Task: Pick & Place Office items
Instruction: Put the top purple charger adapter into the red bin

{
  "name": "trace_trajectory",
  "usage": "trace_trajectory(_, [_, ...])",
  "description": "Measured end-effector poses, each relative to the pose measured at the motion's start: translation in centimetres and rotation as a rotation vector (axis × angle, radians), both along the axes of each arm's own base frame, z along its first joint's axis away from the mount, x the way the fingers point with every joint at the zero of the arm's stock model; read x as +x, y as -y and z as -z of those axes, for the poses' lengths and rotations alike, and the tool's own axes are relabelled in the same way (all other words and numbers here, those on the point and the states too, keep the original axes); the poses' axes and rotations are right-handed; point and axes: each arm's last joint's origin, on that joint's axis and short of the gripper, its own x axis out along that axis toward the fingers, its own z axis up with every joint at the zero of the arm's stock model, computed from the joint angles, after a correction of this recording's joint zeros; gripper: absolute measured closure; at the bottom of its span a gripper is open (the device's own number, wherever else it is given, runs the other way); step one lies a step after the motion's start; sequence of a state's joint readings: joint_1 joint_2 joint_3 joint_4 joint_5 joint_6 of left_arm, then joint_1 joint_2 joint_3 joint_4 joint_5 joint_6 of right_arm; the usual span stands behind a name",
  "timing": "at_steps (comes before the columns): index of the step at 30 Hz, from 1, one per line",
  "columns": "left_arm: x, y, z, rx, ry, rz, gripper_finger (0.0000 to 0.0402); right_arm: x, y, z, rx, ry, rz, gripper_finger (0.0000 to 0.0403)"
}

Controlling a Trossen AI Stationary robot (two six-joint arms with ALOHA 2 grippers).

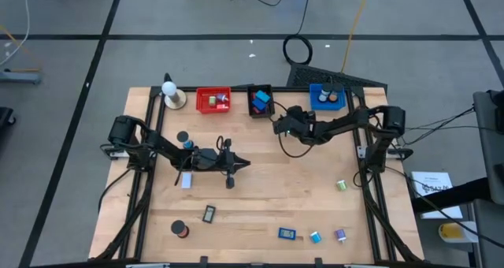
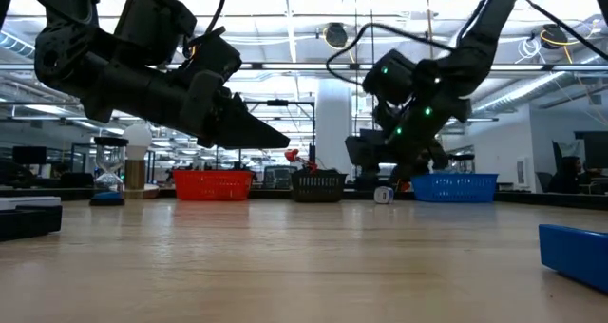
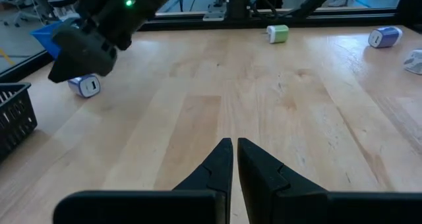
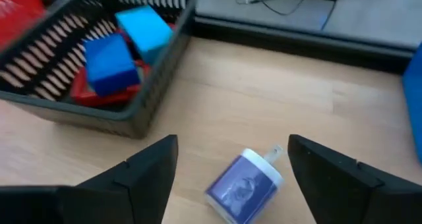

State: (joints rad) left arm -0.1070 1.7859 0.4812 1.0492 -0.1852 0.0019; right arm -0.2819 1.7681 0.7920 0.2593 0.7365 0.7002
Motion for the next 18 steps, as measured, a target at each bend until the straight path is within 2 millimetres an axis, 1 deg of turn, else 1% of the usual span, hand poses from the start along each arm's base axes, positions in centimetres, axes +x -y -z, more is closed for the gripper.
trace_trajectory(4, [0.0,0.0,0.0,-0.002,0.0,-0.001,0.0371,-0.2,0.2,1.1,0.024,-0.026,0.018,0.0134])
trace_trajectory(10, [0.0,0.0,0.0,-0.002,-0.001,-0.001,0.0371,-0.3,0.1,1.2,0.038,-0.047,0.012,0.0164])
trace_trajectory(14, [0.0,0.0,0.0,-0.002,-0.001,-0.001,0.0371,-0.5,0.3,1.5,0.1,-0.045,-0.006,0.0197])
trace_trajectory(18, [0.0,0.0,0.0,-0.002,-0.001,-0.001,0.0371,-0.8,0.2,1.7,0.123,-0.067,0.01,0.0214])
